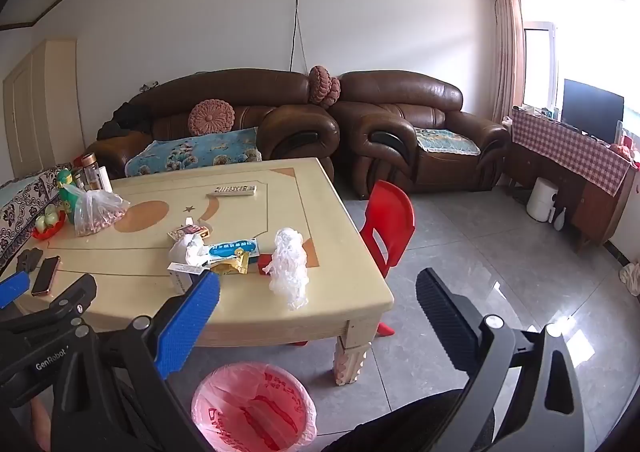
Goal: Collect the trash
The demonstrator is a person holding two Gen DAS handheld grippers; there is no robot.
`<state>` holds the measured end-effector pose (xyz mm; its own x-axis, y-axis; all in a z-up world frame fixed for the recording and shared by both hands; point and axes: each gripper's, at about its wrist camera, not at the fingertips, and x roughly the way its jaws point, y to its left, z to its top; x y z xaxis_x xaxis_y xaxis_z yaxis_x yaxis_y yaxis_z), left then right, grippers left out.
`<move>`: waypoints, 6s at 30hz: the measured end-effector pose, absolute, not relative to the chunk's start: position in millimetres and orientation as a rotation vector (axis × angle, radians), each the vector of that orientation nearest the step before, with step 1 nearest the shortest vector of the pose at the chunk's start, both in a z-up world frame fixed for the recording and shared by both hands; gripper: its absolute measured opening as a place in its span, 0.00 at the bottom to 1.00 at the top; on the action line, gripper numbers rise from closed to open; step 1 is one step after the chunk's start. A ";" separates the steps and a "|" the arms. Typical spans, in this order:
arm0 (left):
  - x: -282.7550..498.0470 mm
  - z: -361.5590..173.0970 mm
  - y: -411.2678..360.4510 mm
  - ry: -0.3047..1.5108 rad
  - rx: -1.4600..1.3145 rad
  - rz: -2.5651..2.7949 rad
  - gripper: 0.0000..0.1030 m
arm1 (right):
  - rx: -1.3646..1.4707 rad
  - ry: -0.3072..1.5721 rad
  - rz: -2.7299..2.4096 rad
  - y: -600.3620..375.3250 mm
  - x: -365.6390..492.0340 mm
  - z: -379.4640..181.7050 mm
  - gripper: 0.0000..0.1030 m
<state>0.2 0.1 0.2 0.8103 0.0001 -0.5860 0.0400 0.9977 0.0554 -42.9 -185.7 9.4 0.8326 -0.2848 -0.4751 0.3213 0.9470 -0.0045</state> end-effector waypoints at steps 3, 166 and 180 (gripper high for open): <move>-1.9 0.3 0.6 0.608 0.061 -0.021 0.94 | 0.075 0.495 -0.324 -185.5 -42.5 8.9 0.93; 250.2 -191.7 -18.4 0.885 0.609 -0.951 0.48 | 0.167 0.900 -0.028 -274.7 253.5 -211.7 0.35; 246.4 -185.4 -12.1 0.909 0.520 -0.905 0.23 | 0.194 0.883 -0.065 -282.2 247.9 -205.7 0.27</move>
